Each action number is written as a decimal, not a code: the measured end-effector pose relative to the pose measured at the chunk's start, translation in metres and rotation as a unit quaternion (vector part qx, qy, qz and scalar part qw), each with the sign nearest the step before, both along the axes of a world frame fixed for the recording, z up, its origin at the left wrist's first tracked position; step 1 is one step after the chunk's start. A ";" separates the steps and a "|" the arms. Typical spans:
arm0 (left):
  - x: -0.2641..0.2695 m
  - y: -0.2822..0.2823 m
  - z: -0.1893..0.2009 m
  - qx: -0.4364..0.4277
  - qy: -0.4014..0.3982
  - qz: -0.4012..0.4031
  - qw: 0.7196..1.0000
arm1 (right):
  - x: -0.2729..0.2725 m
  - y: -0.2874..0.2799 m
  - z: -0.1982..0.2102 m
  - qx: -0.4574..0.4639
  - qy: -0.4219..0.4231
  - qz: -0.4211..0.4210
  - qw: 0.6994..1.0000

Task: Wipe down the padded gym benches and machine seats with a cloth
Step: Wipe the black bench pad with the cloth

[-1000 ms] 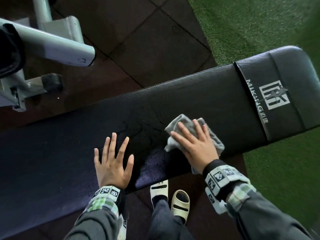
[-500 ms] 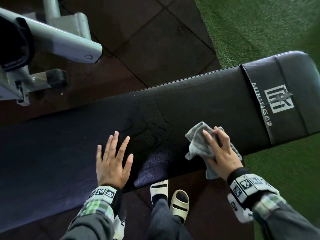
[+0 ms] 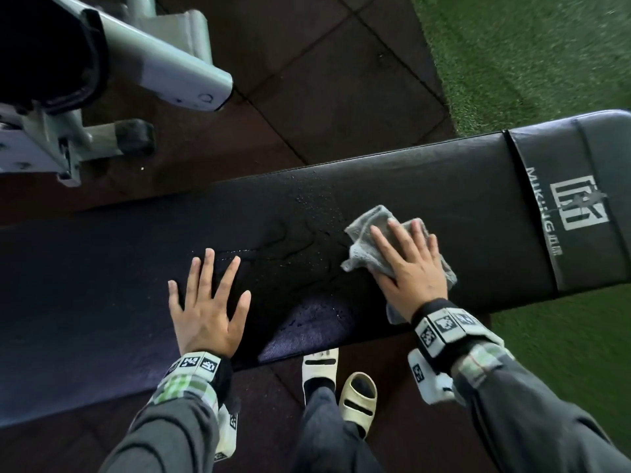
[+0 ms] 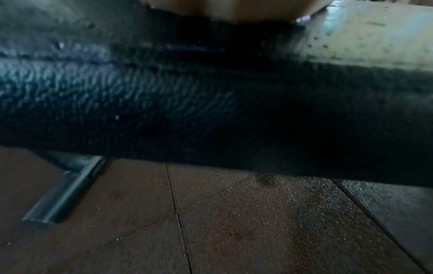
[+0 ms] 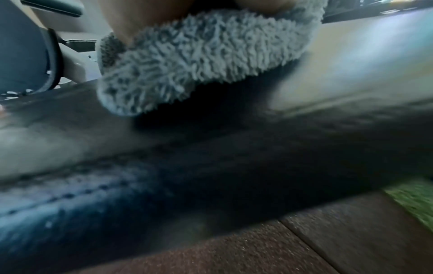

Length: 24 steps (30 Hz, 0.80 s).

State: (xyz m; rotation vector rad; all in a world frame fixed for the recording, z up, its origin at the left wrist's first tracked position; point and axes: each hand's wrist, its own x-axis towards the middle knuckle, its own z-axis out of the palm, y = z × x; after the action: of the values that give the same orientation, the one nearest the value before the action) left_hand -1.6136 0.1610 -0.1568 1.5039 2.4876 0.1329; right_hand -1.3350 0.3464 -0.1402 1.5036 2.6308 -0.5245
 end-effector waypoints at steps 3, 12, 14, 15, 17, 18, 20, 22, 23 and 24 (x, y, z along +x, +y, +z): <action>0.000 0.000 -0.001 0.010 -0.001 -0.002 1.000 | -0.026 -0.014 0.001 0.021 0.021 0.119 0.992; 0.000 0.000 -0.003 0.021 0.007 -0.001 1.000 | 0.051 -0.052 -0.001 0.037 0.006 0.358 0.933; 0.000 0.000 -0.002 0.025 0.008 0.000 1.000 | 0.066 -0.039 0.001 0.035 -0.002 0.310 0.950; 0.001 0.000 -0.003 0.026 0.009 0.000 1.000 | 0.067 -0.032 0.004 0.027 -0.005 0.277 0.961; 0.001 0.000 -0.003 0.027 0.010 -0.001 1.000 | 0.058 -0.018 0.009 0.006 -0.004 0.199 0.980; 0.001 0.000 -0.003 0.026 0.008 0.000 1.000 | 0.047 -0.012 0.010 -0.005 -0.005 0.163 0.987; 0.000 0.000 -0.003 0.024 0.007 0.001 1.000 | 0.021 -0.002 0.013 -0.018 -0.019 0.123 0.992; 0.000 0.000 -0.003 0.021 0.007 0.003 1.000 | -0.007 -0.003 0.014 -0.018 -0.030 0.126 0.991; 0.000 0.000 -0.003 0.021 0.006 0.003 1.000 | -0.018 -0.007 0.013 -0.015 -0.027 0.142 0.989; 0.000 0.000 -0.003 0.021 0.006 0.003 1.000 | -0.025 -0.014 0.011 -0.010 -0.018 0.165 0.986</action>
State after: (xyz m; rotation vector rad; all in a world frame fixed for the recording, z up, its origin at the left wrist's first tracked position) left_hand -1.6139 0.1612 -0.1601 1.5172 2.5150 0.1796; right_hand -1.3601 0.3321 -0.1288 1.0271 2.7529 -0.4855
